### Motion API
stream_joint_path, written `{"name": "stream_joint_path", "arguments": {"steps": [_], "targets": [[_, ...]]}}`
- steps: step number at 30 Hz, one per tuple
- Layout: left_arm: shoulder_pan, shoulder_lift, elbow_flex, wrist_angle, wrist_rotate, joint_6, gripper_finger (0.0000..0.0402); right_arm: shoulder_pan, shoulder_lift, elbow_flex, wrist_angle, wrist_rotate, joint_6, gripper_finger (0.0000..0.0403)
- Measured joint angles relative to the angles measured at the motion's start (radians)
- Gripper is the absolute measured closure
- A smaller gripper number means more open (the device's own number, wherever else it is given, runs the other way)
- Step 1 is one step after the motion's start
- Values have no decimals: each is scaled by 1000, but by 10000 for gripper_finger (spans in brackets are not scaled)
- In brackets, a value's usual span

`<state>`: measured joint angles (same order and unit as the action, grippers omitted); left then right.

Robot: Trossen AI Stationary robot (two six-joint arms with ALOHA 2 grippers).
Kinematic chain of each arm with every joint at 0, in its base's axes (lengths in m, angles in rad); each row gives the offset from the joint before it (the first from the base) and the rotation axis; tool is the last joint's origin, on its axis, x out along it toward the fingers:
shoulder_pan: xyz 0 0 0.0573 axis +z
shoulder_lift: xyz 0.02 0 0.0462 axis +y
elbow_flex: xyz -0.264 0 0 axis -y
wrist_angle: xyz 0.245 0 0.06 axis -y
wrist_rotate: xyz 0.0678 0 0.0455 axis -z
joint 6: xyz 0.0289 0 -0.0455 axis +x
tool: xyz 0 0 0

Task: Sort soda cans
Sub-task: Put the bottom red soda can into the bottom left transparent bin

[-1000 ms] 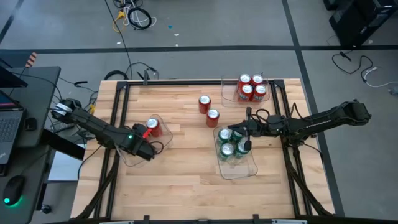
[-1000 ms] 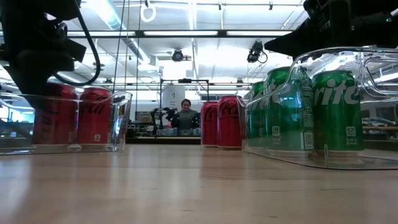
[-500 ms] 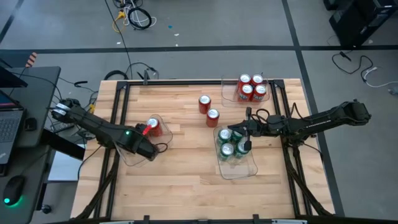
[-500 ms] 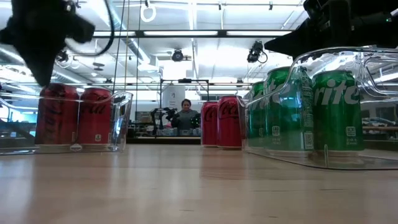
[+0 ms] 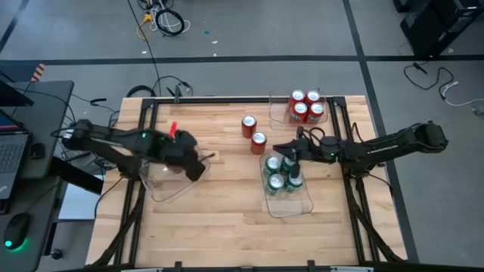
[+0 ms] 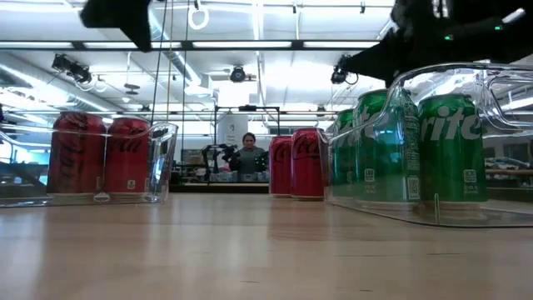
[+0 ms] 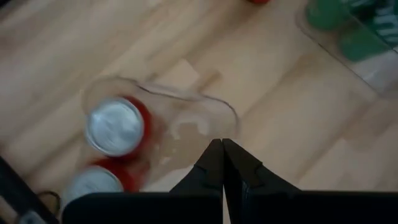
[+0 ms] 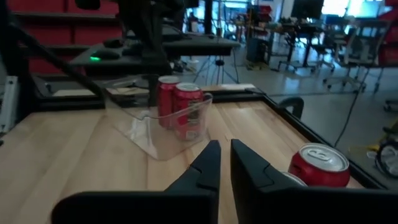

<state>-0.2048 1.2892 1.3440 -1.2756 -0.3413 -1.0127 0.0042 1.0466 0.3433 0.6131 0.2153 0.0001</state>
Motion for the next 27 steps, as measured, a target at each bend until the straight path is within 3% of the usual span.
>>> {"name": "stream_joint_path", "arguments": {"steps": [4,9,18,24,27], "targets": [[101,1,1,-1,14,152,401,-18,120,74,-2,1,9,358],[185,0,1,2,-50,325,401,-38,265,207,-83,65,8,311],[225,-69,-35,168,-85,541,401,-59,426,434,-430,271,40,172],[225,-191,-157,310,-110,602,401,-90,441,507,-582,273,103,87],[223,-268,-251,401,-109,616,401,-119,442,507,-621,204,141,64]]}}
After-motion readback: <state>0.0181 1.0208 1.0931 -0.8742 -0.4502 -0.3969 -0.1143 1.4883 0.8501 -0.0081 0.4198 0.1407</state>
